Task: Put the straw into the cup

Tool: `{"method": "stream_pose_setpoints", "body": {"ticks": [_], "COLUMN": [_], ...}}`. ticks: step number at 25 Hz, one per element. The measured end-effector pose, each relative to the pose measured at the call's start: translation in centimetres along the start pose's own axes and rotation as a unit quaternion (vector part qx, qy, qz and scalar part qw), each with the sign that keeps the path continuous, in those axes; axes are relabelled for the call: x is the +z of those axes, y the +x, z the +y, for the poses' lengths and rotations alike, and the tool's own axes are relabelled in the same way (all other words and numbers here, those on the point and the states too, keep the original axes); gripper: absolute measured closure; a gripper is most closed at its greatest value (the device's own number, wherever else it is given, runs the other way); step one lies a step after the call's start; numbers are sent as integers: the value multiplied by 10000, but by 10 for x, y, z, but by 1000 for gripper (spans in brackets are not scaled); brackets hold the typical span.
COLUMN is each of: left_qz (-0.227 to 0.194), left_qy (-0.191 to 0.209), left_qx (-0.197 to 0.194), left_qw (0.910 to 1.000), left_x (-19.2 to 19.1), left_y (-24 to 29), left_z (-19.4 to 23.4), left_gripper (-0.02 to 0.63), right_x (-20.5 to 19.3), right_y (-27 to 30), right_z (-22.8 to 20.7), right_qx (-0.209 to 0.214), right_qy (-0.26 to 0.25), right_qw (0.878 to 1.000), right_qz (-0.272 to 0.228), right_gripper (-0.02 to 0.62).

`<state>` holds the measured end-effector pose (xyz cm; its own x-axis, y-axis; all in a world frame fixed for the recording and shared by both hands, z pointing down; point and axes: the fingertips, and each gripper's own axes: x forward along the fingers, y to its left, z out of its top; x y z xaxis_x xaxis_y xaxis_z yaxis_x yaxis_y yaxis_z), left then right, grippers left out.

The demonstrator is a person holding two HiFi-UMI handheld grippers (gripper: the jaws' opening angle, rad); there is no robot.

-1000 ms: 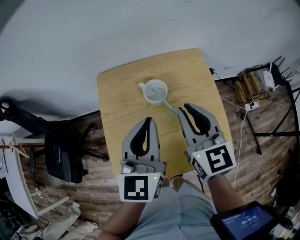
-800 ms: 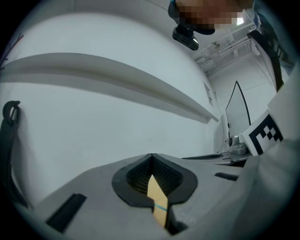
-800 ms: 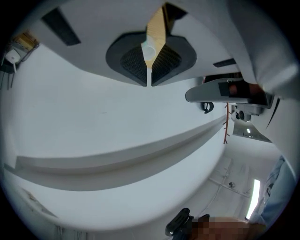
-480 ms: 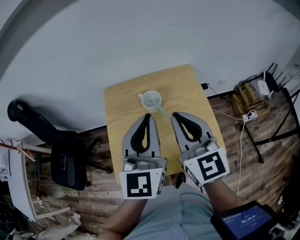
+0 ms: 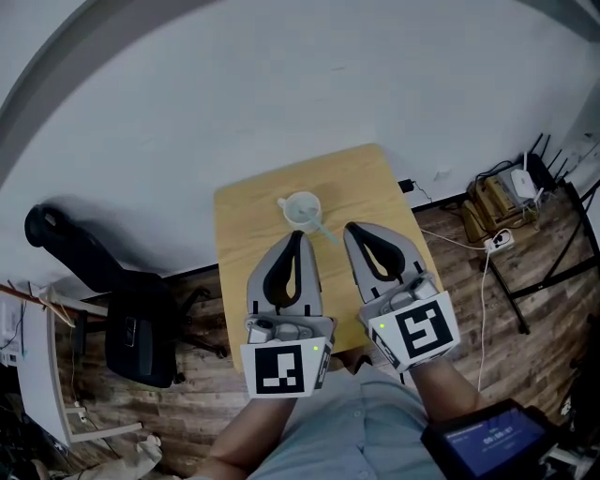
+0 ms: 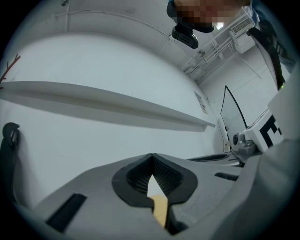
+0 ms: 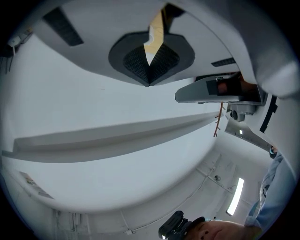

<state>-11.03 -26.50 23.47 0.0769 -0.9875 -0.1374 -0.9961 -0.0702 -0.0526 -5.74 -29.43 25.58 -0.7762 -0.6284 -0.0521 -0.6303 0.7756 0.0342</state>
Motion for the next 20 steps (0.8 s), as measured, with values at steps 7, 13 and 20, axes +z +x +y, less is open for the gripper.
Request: {"method": "stream_pose_setpoints", "body": {"ticks": [7,13,20], "left_qz": [7,1,62], "left_qy": [24,-5,-33], "left_qx": [-28,-62,-55], "left_qw": [10000,10000,10000], "left_x": [0,-2,-7], "left_y": [-1,0,6], "left_z": [-1,-1,4], "left_gripper": [609,609,609], "right_x": [0,-2,-5], "right_y": [0,2,8], "right_z": [3,4,2], "right_qx": [32,41,42], "right_qy": [4,8,45], "right_qw": [10000,10000,10000], "right_qz": [-3,22,37], "right_gripper": [597,597,597]}}
